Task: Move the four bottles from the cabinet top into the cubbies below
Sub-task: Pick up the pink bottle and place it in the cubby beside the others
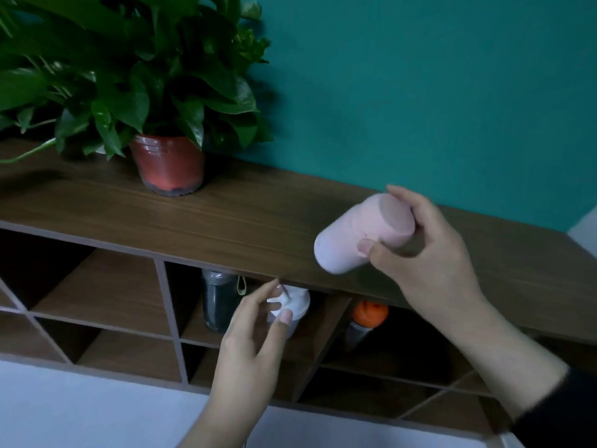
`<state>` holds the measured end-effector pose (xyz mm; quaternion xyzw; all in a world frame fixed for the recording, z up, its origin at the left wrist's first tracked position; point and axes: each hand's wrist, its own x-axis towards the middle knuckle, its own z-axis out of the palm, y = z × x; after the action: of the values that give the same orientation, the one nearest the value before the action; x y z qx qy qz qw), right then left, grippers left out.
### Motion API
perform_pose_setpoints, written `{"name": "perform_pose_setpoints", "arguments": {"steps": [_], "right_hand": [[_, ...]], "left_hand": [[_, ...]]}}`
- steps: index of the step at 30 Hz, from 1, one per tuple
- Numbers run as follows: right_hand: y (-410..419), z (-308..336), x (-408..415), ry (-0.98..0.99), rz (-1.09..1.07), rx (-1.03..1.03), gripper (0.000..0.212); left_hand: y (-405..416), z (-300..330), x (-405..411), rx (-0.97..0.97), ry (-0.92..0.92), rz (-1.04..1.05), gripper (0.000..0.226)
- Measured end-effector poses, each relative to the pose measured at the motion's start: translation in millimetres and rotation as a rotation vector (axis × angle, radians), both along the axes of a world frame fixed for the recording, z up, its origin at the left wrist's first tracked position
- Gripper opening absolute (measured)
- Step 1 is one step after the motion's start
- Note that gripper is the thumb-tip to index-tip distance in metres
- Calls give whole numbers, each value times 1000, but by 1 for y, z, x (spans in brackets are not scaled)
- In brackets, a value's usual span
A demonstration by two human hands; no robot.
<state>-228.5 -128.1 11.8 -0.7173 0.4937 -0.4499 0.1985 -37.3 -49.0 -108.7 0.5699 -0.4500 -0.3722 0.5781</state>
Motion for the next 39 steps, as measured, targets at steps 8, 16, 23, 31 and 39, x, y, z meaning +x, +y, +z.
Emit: {"name": "perform_pose_setpoints", "arguments": {"steps": [8, 16, 23, 31, 39], "right_hand": [[114, -50, -55, -116, 83, 316, 71], [135, -133, -103, -154, -114, 490, 74], [40, -179, -158, 16, -369, 461, 78], [-45, -208, -188, 186, -445, 549, 70], [-68, -234, -203, 146, -395, 625, 73]], "left_hand": [[35, -13, -58, 515, 731, -348, 38], [40, -49, -109, 742, 589, -320, 27], [15, -73, -98, 833, 214, -226, 16], [9, -94, -89, 774, -46, -283, 10], [-1, -103, -94, 647, -232, -342, 13]]}}
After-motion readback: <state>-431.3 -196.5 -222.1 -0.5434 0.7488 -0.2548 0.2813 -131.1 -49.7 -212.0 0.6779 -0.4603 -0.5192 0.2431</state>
